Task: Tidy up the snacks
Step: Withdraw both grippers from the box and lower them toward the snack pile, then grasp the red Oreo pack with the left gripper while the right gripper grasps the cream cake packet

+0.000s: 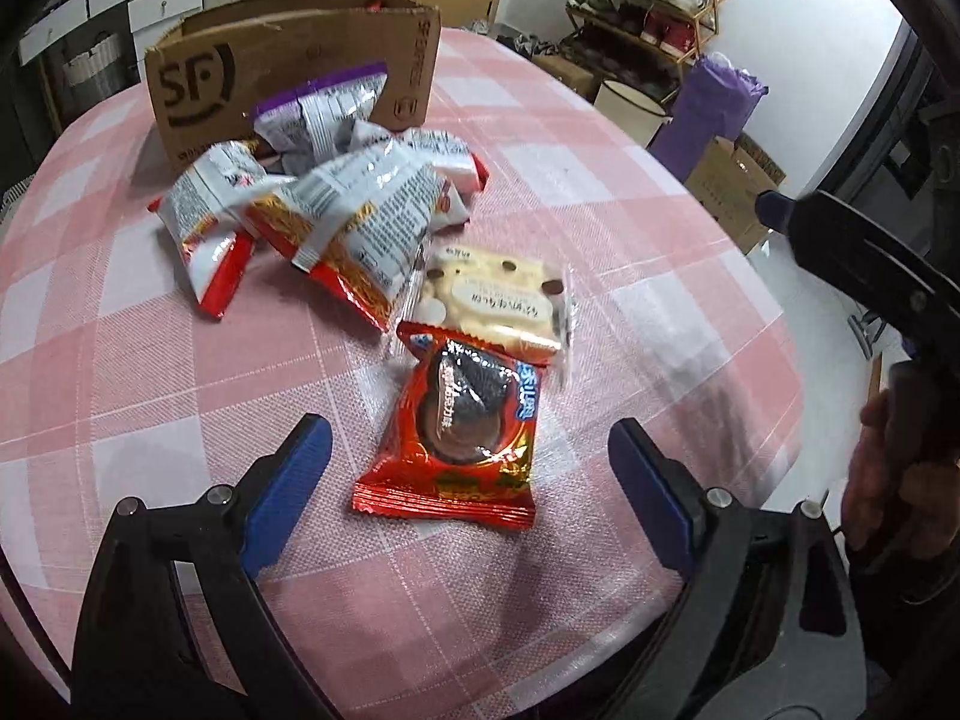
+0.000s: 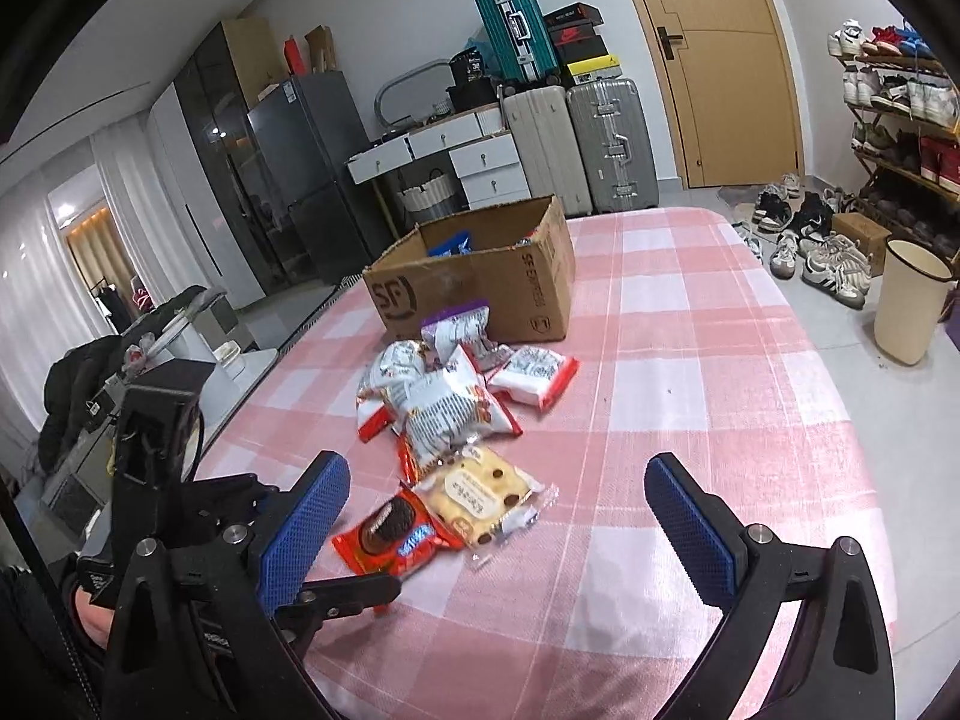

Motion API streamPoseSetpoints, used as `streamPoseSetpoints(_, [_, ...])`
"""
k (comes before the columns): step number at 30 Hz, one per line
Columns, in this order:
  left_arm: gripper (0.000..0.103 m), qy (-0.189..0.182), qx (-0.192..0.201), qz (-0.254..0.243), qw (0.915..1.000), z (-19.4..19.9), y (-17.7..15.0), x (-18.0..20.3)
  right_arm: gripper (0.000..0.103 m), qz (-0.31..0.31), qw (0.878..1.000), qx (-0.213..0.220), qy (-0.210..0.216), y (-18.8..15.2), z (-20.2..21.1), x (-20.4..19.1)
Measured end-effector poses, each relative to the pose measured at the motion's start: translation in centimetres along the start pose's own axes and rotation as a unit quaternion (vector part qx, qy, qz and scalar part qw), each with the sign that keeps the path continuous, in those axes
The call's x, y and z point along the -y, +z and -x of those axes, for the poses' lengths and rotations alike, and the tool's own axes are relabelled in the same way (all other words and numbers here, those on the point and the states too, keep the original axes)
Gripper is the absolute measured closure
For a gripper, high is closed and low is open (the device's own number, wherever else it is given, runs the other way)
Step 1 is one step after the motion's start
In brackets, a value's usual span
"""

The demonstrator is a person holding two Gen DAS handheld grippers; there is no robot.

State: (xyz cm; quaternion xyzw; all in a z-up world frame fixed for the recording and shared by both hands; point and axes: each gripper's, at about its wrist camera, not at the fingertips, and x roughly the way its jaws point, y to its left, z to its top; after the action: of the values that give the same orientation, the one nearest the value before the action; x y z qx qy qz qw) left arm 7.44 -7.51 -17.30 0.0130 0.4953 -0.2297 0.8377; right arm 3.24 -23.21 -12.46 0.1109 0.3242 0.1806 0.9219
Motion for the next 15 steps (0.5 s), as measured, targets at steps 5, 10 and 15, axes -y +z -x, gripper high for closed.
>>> streamPoseSetpoints(5, [0.011,0.005,-0.009,0.002,0.9999,-1.4,0.0,0.1,0.002,-0.004,1.000,-0.005,-0.003,-0.9,-0.2,0.5])
streamPoseSetpoints(10, [0.021,0.011,-0.015,0.002,0.9998,-2.3,0.0,0.1,0.003,-0.012,1.000,-0.007,-0.003,-1.3,-0.2,1.0])
streamPoseSetpoints(15, [0.050,0.008,-0.008,-0.006,0.9999,-2.2,0.1,0.3,0.003,-0.015,1.000,-0.007,-0.002,-1.5,-0.1,1.0])
